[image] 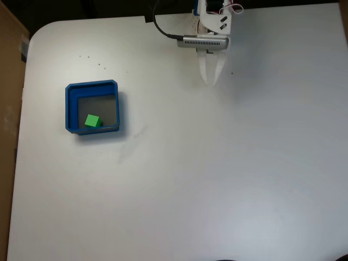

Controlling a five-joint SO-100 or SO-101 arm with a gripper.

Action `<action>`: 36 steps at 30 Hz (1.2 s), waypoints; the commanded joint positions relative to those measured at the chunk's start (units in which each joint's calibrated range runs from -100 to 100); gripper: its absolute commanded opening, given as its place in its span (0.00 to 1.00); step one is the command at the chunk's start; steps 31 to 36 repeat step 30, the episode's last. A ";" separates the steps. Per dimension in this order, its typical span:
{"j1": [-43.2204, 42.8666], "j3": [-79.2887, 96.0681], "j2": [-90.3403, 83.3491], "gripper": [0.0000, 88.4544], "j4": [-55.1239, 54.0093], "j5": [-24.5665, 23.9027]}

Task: Pick up green cube and drop it in the blue box

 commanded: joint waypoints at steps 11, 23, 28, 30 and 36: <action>-8.87 0.27 -0.65 0.02 -1.45 -0.20; -8.87 0.27 -0.65 0.02 -1.45 -0.20; -8.87 0.27 -0.65 0.02 -1.45 -0.24; -8.87 0.27 -0.65 0.02 -1.45 -0.24; -8.87 0.27 -0.65 0.02 -1.45 -0.24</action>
